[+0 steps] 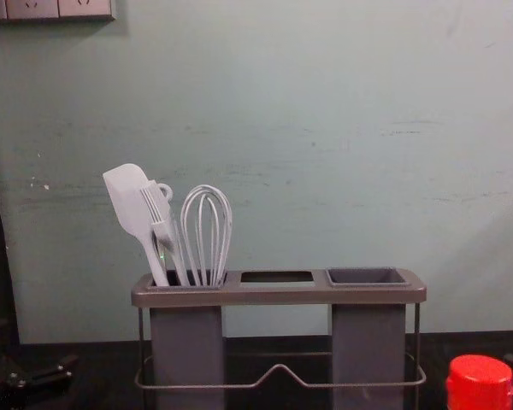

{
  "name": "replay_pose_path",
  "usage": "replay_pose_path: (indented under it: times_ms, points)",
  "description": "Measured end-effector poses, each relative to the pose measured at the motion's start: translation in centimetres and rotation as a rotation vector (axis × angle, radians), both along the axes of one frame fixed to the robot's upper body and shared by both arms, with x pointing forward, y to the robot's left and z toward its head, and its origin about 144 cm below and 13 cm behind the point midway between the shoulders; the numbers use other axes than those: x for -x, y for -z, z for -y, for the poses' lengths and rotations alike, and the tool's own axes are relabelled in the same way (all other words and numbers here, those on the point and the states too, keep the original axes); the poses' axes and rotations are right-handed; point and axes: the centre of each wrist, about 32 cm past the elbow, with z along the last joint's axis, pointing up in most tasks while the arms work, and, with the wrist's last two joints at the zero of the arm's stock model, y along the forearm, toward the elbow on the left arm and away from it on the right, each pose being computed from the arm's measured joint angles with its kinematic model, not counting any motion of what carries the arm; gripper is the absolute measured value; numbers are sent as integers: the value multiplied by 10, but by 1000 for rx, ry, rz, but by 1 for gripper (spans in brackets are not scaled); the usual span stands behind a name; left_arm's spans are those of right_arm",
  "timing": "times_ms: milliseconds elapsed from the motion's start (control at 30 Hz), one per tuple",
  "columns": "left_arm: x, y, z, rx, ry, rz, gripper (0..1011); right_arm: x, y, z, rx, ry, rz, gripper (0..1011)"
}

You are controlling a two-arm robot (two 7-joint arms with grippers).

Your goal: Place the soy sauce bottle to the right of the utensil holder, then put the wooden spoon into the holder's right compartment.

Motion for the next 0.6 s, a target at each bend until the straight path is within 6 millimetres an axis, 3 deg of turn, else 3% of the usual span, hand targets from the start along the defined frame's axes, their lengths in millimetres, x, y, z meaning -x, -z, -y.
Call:
replay_pose_path:
  times_ms: [600]
  points:
    - [0,0,0,0,0,0,1000,0,0,0,0,0,0,1003]
